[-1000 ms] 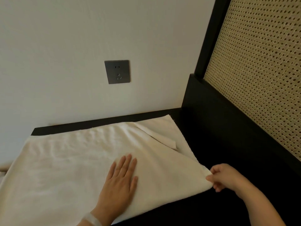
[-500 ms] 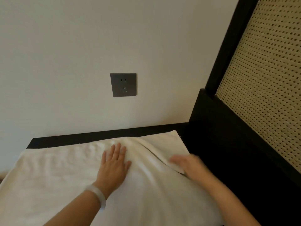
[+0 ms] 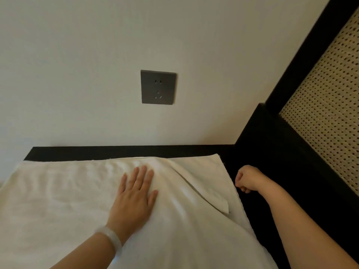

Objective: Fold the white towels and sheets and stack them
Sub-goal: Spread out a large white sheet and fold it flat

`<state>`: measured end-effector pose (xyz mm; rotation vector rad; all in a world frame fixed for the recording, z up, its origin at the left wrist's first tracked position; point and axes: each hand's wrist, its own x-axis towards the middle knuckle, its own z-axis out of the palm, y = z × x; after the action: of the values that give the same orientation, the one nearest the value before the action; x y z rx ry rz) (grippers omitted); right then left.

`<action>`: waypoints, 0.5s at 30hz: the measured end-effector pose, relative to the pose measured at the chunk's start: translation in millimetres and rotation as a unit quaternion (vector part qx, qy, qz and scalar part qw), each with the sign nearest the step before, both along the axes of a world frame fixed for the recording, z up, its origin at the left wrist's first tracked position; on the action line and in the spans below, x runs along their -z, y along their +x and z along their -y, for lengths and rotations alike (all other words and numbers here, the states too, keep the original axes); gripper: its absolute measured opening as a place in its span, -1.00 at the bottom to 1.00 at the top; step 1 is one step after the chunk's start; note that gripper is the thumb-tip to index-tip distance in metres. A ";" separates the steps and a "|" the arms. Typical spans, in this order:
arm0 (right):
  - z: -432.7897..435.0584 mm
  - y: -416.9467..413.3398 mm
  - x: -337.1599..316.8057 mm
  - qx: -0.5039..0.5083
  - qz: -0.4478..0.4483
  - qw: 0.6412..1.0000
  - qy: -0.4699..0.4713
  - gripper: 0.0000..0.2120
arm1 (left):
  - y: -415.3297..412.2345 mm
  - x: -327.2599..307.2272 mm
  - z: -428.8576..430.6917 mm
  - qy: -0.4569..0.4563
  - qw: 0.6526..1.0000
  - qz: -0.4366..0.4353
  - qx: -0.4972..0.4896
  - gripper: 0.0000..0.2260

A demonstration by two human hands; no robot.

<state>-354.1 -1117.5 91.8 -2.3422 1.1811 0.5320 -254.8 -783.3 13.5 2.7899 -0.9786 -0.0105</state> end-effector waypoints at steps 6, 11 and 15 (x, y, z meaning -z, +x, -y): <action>-11.1 36.7 12.7 0.024 0.136 0.990 -0.026 -0.52 | 0.3 -2.9 0.5 0.011 1.000 -0.007 0.006 -0.35; -25.6 47.8 4.2 -0.041 0.209 0.972 -0.102 -0.90 | 0.0 -4.1 -0.3 -0.007 1.000 -0.018 0.010 -0.36; -65.3 32.4 -9.1 -0.145 0.091 0.973 0.154 -0.79 | 0.1 -2.4 -0.8 -0.009 1.000 -0.021 0.011 -0.37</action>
<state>-321.7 -1052.2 100.9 -2.2433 0.6261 0.5403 -254.7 -782.4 15.9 2.7515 -0.9946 -0.0620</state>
